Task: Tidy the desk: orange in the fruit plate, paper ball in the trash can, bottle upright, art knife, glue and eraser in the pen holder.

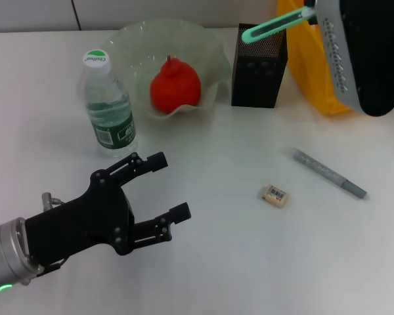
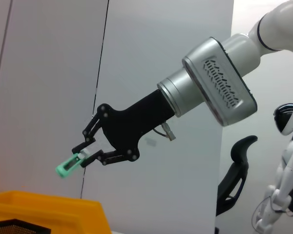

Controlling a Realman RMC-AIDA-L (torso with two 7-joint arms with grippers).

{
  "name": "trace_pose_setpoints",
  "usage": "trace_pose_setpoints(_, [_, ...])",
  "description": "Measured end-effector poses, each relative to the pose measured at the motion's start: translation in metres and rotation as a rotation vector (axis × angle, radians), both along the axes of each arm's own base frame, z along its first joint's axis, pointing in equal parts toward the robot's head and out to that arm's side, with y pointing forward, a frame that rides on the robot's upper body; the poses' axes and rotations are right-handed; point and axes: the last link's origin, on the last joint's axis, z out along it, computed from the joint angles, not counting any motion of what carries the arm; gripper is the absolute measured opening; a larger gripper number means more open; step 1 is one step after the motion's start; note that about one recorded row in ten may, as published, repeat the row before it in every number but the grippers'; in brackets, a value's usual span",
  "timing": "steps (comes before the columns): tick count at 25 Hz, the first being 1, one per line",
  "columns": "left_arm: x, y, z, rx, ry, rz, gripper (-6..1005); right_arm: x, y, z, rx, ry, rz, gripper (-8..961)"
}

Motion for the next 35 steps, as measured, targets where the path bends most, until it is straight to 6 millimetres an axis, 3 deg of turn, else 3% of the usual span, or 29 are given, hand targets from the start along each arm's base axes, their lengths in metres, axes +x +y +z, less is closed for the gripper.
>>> trace_pose_setpoints(5, [0.0,0.001,0.0,0.02,0.01,-0.01,863,0.0,0.003,0.002,-0.01,-0.08,0.088,172])
trace_pose_setpoints(18, [0.003,0.012,-0.003,0.128,0.009,0.01,863,0.025,0.036,0.0,0.074,-0.283,0.356,177])
trace_pose_setpoints(35, [0.002,0.01,-0.007,0.177,0.0,0.03,863,0.071,0.055,-0.037,0.131,-0.567,0.621,185])
